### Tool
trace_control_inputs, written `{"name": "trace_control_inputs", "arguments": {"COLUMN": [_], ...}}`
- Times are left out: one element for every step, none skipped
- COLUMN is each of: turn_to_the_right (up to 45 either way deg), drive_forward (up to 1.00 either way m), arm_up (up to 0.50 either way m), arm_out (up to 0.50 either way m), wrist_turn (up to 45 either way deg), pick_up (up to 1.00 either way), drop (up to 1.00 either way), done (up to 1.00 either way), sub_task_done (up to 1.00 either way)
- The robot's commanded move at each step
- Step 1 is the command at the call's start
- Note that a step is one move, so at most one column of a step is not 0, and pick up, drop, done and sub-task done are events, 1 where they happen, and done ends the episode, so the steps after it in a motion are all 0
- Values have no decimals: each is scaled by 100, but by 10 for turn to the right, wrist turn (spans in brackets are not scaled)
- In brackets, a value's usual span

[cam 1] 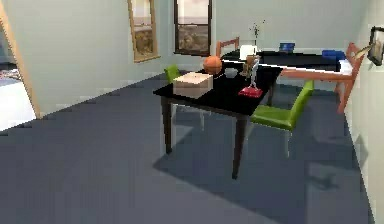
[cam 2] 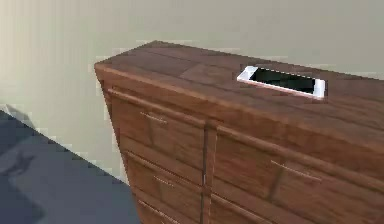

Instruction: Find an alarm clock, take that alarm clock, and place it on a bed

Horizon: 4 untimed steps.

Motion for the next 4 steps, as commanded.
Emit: {"name": "trace_control_inputs", "arguments": {"turn_to_the_right": [-270,0,-300,0], "drive_forward": [0,15,0,50], "arm_up": [0,0,0,0], "arm_out": [0,0,0,0], "wrist_turn": [0,0,0,0], "pick_up": [0,0,0,0], "drop": [0,0,0,0], "done": [0,0,0,0], "sub_task_done": [0,0,0,0]}}
